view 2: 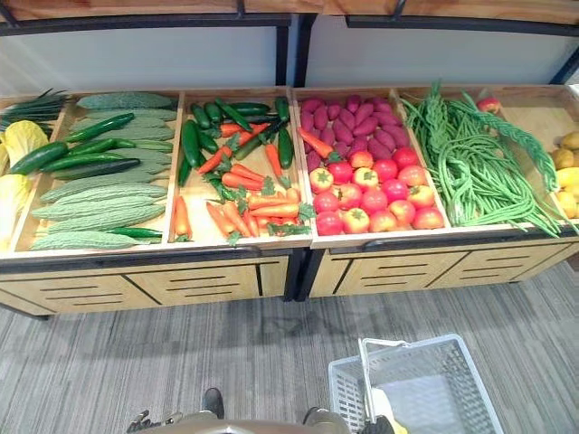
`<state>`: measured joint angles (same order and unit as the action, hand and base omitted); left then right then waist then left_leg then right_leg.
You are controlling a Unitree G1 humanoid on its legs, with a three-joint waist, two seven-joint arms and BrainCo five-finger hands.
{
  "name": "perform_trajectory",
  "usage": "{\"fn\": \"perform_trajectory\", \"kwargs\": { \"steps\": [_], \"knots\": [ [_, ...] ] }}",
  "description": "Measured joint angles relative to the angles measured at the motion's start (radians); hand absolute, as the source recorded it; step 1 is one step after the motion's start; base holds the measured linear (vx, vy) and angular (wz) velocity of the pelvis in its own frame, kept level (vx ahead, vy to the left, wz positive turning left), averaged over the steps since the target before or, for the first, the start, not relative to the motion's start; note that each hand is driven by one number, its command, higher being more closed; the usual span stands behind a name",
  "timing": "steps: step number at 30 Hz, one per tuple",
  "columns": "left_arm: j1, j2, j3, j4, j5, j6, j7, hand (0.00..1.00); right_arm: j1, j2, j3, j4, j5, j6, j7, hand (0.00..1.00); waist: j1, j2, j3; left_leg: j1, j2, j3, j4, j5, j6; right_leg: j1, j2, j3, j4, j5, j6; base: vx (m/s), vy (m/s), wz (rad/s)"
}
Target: Pick vegetable in the basket
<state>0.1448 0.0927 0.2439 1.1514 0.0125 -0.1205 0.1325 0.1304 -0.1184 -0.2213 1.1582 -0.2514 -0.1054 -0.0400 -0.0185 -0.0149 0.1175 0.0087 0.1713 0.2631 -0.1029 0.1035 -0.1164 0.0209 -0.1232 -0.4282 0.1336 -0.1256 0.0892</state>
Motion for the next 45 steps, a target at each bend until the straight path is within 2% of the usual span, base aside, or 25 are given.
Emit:
{"fn": "perform_trajectory", "kwargs": {
  "steps": [2,4,5,6,7,10,14,19,23,27,28,31,34,38,39,41,43,45],
  "knots": [
    [0.0,-0.004,0.036,-0.05,-0.015,0.001,0.012,0.0,0.007,-0.001,-0.009,-0.004,0.019,-0.001,0.0,1.0,-0.006,0.0,-0.003,-0.006,0.003,0.0,0.0,0.0,0.0,-0.008,0.004,0.008,0.002,0.0,0.0,0.0,0.0,0.0],
    [0.018,-0.063,0.107,-0.262,-0.088,0.0,0.061,0.0,0.025,-0.003,-0.022,-0.007,0.034,-0.006,-0.002,1.0,-0.001,0.002,-0.013,-0.029,0.005,-0.003,0.0,0.0,0.0,-0.034,0.009,0.049,0.012,-0.001,-0.001,0.0,0.0,0.0],
    [0.026,-0.101,0.14,-0.427,-0.125,-0.006,0.102,0.0,0.033,-0.002,-0.039,-0.008,0.034,-0.007,-0.003,1.0,0.003,0.003,-0.022,-0.045,0.007,-0.003,0.0,0.002,0.002,-0.051,0.012,0.057,0.016,-0.002,-0.002,0.0,0.0,0.0],
    [0.034,-0.116,0.157,-0.507,-0.129,-0.015,0.123,0.0,0.035,-0.002,-0.042,-0.008,0.034,-0.007,-0.004,1.0,0.011,0.004,-0.024,-0.049,0.008,-0.004,0.0,0.004,0.002,-0.058,0.012,0.057,0.024,-0.004,-0.005,0.0,0.0,0.0],
    [0.03,-0.134,0.183,-0.648,-0.124,-0.043,0.179,0.0,0.049,-0.001,-0.044,-0.015,0.034,-0.008,-0.006,1.0,0.01,0.003,-0.028,-0.057,0.009,-0.006,0.0,0.005,0.002,-0.066,0.011,0.059,0.041,-0.012,-0.016,-0.01,-0.018,0.07],
    [-0.005,-0.134,0.249,-0.884,-0.031,-0.069,0.321,0.0,0.083,-0.002,-0.044,-0.023,0.035,-0.008,-0.019,1.0,0.009,0.011,-0.036,-0.043,0.011,-0.024,0.0,0.011,0.001,-0.057,0.012,0.059,0.059,-0.021,-0.024,0.02,-0.02,0.14],
    [-0.001,-0.132,0.251,-1.078,0.127,-0.071,0.455,0.0,0.094,-0.001,-0.029,-0.025,0.035,-0.01,-0.024,1.0,0.019,0.019,-0.062,-0.026,0.012,-0.023,0.0,0.012,0.002,-0.044,0.014,0.085,0.06,-0.023,-0.027,0.0,0.002,0.01],
    [0.005,-0.128,0.213,-1.255,0.26,-0.034,0.536,0.0,0.091,-0.001,0.002,-0.027,0.034,-0.021,-0.02,1.0,0.021,0.014,-0.066,-0.029,0.021,-0.009,0.0,0.005,0.0,-0.039,0.027,0.112,0.024,-0.03,-0.02,-0.08,0.017,-0.05],
    [-0.008,-0.094,0.203,-1.261,0.354,-0.014,0.567,0.0,0.094,-0.004,0.019,-0.047,0.034,-0.027,-0.019,1.0,0.018,0.018,-0.074,-0.026,0.023,0.028,0.0,0.005,0.0,-0.068,0.038,0.176,0.025,-0.025,-0.014,0.0,0.004,-0.24],
    [-0.068,-0.003,0.188,-1.219,0.403,0.002,0.562,0.0,0.085,-0.008,0.035,-0.058,0.035,-0.029,-0.015,1.0,0.012,0.019,-0.079,-0.042,0.025,0.06,0.0,0.003,-0.002,-0.109,0.046,0.225,0.021,-0.009,-0.006,0.07,0.005,-0.3],
    [-0.086,0.022,0.183,-1.199,0.405,0.004,0.557,0.0,0.085,-0.011,0.035,-0.066,0.035,-0.029,-0.014,1.0,0.009,0.02,-0.079,-0.043,0.025,0.067,0.0,0.004,-0.002,-0.114,0.048,0.236,0.017,-0.001,-0.015,0.1,0.01,-0.41],
    [-0.14,0.116,0.164,-1.123,0.443,0.013,0.517,0.0,0.078,-0.03,0.037,-0.097,0.035,-0.03,-0.007,1.0,-0.008,0.029,-0.073,-0.046,0.024,0.093,0.004,0.002,-0.003,-0.125,0.058,0.266,0.006,0.017,-0.02,0.13,0.001,-0.29],
    [-0.218,0.19,0.133,-1.053,0.468,0.024,0.479,0.0,0.067,-0.047,0.04,-0.116,0.035,-0.03,0.0,1.0,-0.01,0.036,-0.064,-0.049,0.024,0.112,0.006,0.002,-0.003,-0.143,0.065,0.3,-0.001,0.029,-0.026,0.12,-0.007,-0.28],
    [-0.301,0.335,0.04,-0.956,0.564,0.035,0.416,0.0,0.05,-0.076,0.04,-0.136,0.035,-0.042,0.005,1.0,-0.013,0.054,-0.025,-0.056,0.025,0.128,0.006,0.002,-0.003,-0.164,0.07,0.331,-0.012,0.047,-0.029,0.03,0.0,-0.23],
    [-0.315,0.351,0.028,-0.939,0.578,0.035,0.407,0.0,0.046,-0.081,0.04,-0.137,0.035,-0.045,0.005,1.0,-0.013,0.057,-0.02,-0.059,0.025,0.135,0.006,0.002,-0.003,-0.17,0.071,0.335,-0.012,0.05,-0.028,0.0,0.01,-0.23],
    [-0.351,0.392,-0.011,-0.892,0.6,0.036,0.389,0.0,0.036,-0.086,0.04,-0.141,0.035,-0.048,0.005,1.0,-0.015,0.058,0.001,-0.058,0.024,0.138,0.006,0.002,-0.003,-0.176,0.072,0.347,-0.012,0.057,-0.028,-0.01,0.011,-0.14],
    [-0.383,0.45,-0.072,-0.835,0.643,0.035,0.357,0.0,0.034,-0.086,0.042,-0.157,0.035,-0.049,0.006,1.0,-0.034,0.056,0.023,-0.059,0.024,0.139,0.006,0.0,-0.001,-0.178,0.072,0.351,-0.014,0.062,-0.026,-0.03,0.013,-0.05],
    [-0.414,0.493,-0.123,-0.796,0.671,0.035,0.332,0.0,0.028,-0.087,0.053,-0.17,0.035,-0.053,0.006,1.0,-0.035,0.053,0.034,-0.071,0.024,0.152,0.006,-0.002,0.0,-0.201,0.074,0.37,-0.017,0.074,-0.023,-0.04,0.017,-0.22]
  ]
}}
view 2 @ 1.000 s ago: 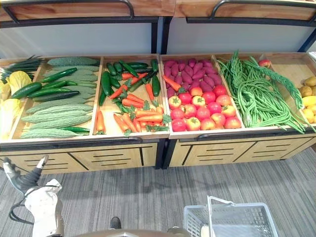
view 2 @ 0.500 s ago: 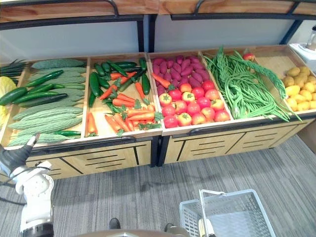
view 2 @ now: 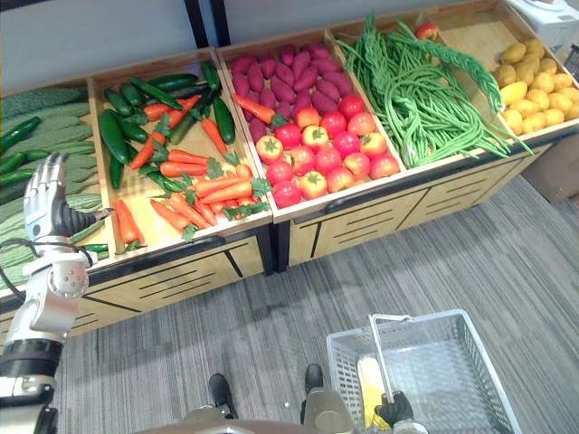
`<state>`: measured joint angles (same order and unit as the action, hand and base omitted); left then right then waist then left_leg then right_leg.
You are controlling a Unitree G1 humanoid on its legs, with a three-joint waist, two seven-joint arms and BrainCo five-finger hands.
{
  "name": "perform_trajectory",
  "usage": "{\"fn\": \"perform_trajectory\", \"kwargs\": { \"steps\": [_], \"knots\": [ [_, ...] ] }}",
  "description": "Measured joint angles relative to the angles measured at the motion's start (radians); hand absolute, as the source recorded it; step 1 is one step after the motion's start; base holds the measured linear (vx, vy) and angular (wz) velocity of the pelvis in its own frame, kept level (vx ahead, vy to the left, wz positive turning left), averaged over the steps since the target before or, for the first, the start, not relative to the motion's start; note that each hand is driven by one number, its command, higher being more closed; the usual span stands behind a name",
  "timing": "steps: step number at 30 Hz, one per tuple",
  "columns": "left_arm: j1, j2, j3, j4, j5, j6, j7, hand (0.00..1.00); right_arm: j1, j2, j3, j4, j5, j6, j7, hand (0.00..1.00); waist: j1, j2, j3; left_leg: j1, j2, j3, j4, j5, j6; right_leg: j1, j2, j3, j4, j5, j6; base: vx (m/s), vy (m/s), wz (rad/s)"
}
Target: Pick vegetable in the basket
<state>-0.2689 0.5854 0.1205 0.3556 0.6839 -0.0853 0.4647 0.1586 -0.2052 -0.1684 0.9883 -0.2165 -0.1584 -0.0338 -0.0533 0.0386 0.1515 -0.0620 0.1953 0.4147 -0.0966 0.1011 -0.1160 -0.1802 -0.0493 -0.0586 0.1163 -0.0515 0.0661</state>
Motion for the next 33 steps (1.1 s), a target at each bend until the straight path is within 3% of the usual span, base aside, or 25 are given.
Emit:
{"fn": "perform_trajectory", "kwargs": {
  "steps": [10,15,33],
  "knots": [
    [-0.106,0.058,-0.17,0.086,0.045,-0.044,-0.061,0.0,-0.014,-0.005,0.021,-0.023,0.001,-0.017,-0.001,1.0,-0.003,0.007,0.052,-0.011,-0.007,0.038,0.0,-0.001,0.0,-0.028,-0.001,0.044,-0.023,0.023,0.009,0.01,0.009,-0.14],
    [-0.157,0.068,-0.225,0.146,0.044,-0.043,-0.077,0.0,-0.026,-0.005,0.029,-0.034,0.001,-0.024,-0.002,1.0,-0.023,0.01,0.067,-0.023,-0.007,0.042,0.0,-0.001,0.0,-0.045,0.001,0.054,-0.022,0.03,0.007,0.06,-0.007,-0.06],
    [-0.342,0.042,-0.313,0.249,0.044,-0.016,-0.078,0.0,-0.042,-0.005,0.057,-0.071,0.038,-0.025,-0.008,1.0,-0.025,0.0,0.121,-0.077,-0.006,0.075,0.0,0.003,0.005,-0.125,0.008,0.096,-0.012,0.055,0.007,0.01,-0.004,-0.06]
  ]
}}
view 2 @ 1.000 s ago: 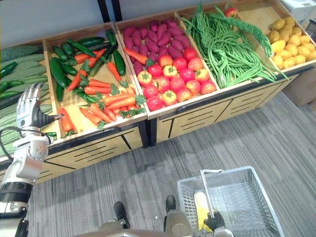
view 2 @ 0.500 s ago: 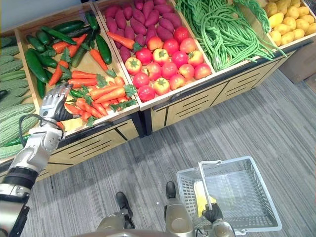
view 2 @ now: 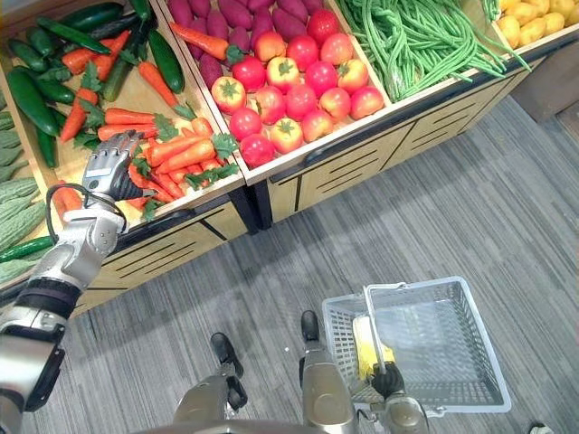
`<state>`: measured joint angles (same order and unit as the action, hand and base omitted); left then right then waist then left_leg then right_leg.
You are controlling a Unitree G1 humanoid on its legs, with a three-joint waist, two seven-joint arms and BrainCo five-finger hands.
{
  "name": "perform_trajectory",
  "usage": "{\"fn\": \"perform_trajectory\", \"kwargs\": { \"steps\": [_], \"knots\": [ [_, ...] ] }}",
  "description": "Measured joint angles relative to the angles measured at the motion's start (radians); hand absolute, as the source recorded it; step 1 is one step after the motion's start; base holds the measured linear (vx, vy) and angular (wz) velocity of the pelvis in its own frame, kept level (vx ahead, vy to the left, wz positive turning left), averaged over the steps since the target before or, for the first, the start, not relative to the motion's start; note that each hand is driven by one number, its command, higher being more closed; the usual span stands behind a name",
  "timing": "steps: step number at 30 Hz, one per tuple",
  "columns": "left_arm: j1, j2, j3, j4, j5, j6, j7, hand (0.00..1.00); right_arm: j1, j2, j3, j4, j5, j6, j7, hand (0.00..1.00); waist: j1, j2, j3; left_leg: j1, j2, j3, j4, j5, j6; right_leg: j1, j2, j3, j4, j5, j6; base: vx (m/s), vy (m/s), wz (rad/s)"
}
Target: Pick vegetable in the basket
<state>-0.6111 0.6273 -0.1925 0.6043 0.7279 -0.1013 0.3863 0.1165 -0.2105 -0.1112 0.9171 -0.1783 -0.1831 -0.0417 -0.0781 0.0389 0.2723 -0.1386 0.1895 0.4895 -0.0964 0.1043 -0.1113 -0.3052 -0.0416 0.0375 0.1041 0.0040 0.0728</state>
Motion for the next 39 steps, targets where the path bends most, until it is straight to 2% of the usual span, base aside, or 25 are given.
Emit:
{"fn": "perform_trajectory", "kwargs": {
  "steps": [14,18,19,25,39],
  "knots": [
    [-0.13,-0.035,-0.007,0.101,-0.003,0.03,0.003,0.0,-0.008,0.009,0.012,-0.065,0.031,-0.005,-0.004,1.0,-0.001,-0.027,0.042,-0.047,0.003,0.024,0.0,0.001,0.001,-0.059,0.003,0.025,0.001,0.012,-0.001,0.02,-0.005,-0.04],
    [-0.142,-0.036,-0.005,0.13,-0.007,0.06,0.003,0.0,-0.006,0.015,0.015,-0.079,0.031,-0.005,-0.008,1.0,-0.002,-0.031,0.048,-0.052,0.007,0.027,0.0,0.002,0.001,-0.065,0.005,0.027,0.001,0.013,-0.003,0.03,-0.008,-0.02],
    [-0.152,-0.036,-0.004,0.143,-0.007,0.063,0.003,1.0,-0.006,0.014,0.017,-0.082,0.031,-0.005,-0.013,1.0,0.0,-0.031,0.048,-0.056,0.008,0.029,0.0,0.002,0.001,-0.07,0.006,0.028,0.001,0.013,-0.003,0.0,0.0,0.0],
    [-0.199,-0.038,0.028,0.171,-0.008,0.09,0.023,1.0,-0.002,0.015,0.041,-0.118,0.032,-0.005,-0.02,1.0,0.0,-0.046,0.057,-0.068,0.013,0.051,0.0,0.004,-0.002,-0.089,0.01,0.043,0.0,0.024,-0.003,0.01,-0.01,-0.06],
    [-0.219,-0.116,0.047,0.239,-0.008,0.092,0.018,1.0,0.025,0.015,0.044,-0.131,0.041,-0.005,-0.022,1.0,0.001,-0.049,0.056,-0.071,0.015,0.063,0.0,0.005,0.0,-0.077,0.005,0.055,-0.039,0.053,0.005,0.0,-0.001,0.0]
  ]
}}
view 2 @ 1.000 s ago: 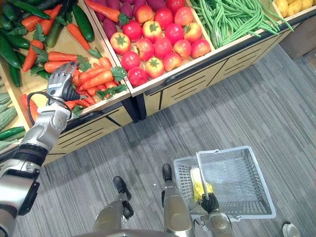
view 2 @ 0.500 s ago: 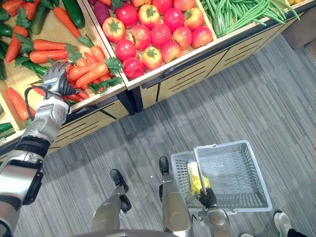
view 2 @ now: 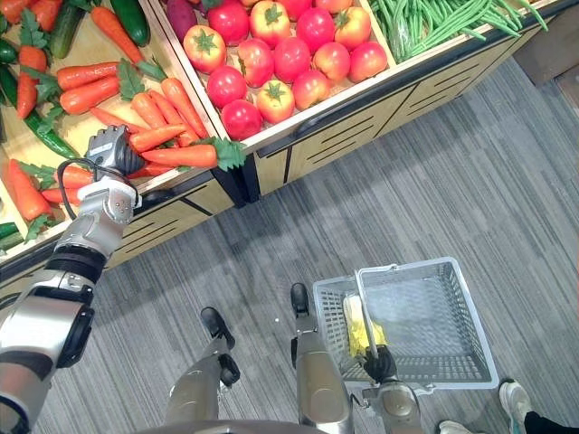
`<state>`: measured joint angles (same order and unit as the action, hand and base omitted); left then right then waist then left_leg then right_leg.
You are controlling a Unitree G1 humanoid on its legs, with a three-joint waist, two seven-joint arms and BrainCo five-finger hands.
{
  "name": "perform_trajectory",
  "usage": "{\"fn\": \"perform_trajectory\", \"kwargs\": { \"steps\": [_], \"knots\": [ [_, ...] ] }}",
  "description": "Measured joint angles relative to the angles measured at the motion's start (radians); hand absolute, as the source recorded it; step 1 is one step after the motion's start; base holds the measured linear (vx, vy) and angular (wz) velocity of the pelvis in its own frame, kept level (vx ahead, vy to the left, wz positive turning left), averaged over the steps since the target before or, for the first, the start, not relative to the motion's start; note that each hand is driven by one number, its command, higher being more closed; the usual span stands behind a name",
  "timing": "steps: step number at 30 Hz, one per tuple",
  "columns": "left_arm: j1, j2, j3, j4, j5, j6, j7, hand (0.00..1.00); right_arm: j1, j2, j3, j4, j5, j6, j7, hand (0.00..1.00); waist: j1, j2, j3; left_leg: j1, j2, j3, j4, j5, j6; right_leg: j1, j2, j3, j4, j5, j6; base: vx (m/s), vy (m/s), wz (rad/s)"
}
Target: Pick vegetable in the basket
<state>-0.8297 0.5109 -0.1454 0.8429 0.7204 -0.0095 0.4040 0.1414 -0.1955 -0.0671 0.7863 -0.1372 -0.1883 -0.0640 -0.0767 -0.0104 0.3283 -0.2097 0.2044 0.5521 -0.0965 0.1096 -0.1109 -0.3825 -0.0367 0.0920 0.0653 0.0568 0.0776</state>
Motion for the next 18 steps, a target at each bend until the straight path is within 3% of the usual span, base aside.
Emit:
{"fn": "perform_trajectory", "kwargs": {
  "steps": [9,14,18],
  "knots": [
    [0.002,-0.015,0.004,-0.021,-0.002,0.004,-0.017,1.0,0.019,0.002,0.001,0.03,-0.002,0.006,0.001,1.0,0.0,-0.006,-0.011,0.057,-0.001,-0.043,0.0,0.004,0.002,0.078,-0.006,-0.035,-0.001,-0.001,0.0,0.01,-0.008,0.11],
    [0.004,-0.001,0.009,-0.122,-0.003,0.008,-0.015,1.0,0.018,0.013,-0.04,0.098,-0.011,0.01,0.003,1.0,0.001,-0.003,-0.033,0.098,-0.015,-0.097,0.0,0.017,0.01,0.144,-0.02,-0.085,0.012,-0.019,-0.001,0.0,0.012,0.3],
    [0.043,0.031,0.024,-0.21,-0.003,0.006,-0.014,1.0,0.02,0.013,-0.093,0.161,-0.018,0.025,0.004,1.0,-0.003,0.006,-0.106,0.111,-0.024,-0.132,-0.003,0.019,0.012,0.167,-0.032,-0.117,0.036,-0.046,-0.001,-0.01,0.012,0.25]
  ]
}}
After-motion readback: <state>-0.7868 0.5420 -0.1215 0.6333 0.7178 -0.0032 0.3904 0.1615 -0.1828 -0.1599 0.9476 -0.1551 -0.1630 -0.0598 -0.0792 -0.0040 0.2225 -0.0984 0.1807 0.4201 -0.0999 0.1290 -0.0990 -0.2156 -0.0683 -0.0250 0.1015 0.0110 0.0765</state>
